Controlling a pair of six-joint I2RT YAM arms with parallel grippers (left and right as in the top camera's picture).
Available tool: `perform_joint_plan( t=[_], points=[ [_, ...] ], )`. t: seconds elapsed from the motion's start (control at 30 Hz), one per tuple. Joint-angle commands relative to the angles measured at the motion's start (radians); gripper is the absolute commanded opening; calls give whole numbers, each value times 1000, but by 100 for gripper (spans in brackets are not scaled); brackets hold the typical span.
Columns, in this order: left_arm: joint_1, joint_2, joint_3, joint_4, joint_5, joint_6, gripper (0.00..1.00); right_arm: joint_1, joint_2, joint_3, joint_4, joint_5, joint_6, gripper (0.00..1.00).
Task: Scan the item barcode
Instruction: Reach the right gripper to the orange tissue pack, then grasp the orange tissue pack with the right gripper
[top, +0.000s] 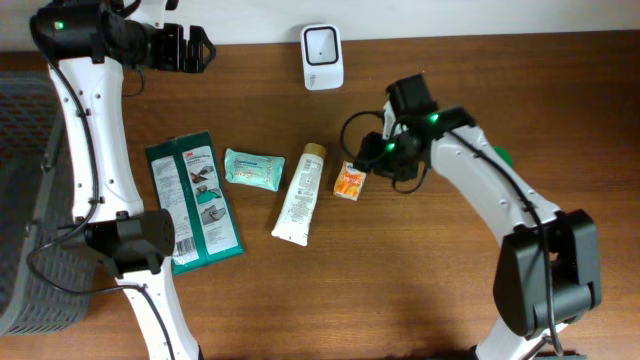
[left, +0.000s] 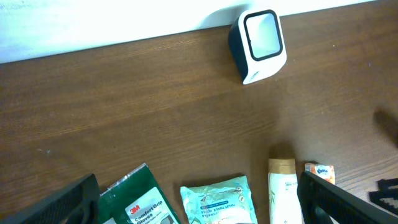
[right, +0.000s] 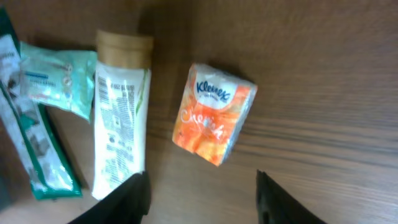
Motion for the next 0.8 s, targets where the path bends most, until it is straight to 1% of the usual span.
perform_joint_plan(
  t=[0.0, 0.07, 0.2, 0.27, 0.47, 0.6, 0.7, 0.77],
  points=[
    [1, -10, 8, -2, 11, 16, 99, 21, 2, -68, 60, 50, 156, 42],
    [1, -10, 8, -2, 11, 16, 99, 21, 2, -96, 91, 57, 197, 39],
    [1, -10, 8, -2, 10, 16, 99, 23, 6, -172, 171, 56, 257, 38],
    [1, -10, 8, -2, 11, 16, 99, 24, 11, -220, 220, 54, 294, 35],
    [1, -10, 8, -2, 11, 16, 99, 51, 60, -248, 303, 49, 312, 28],
    [1, -10, 8, -2, 11, 16, 99, 66, 108, -248, 354, 50, 315, 25],
    [1, -10, 8, -2, 11, 16, 99, 67, 135, -248, 365, 50, 323, 24],
    [1, -10, 8, -2, 11, 16, 99, 66, 140, -248, 365, 53, 322, 22]
  ],
)
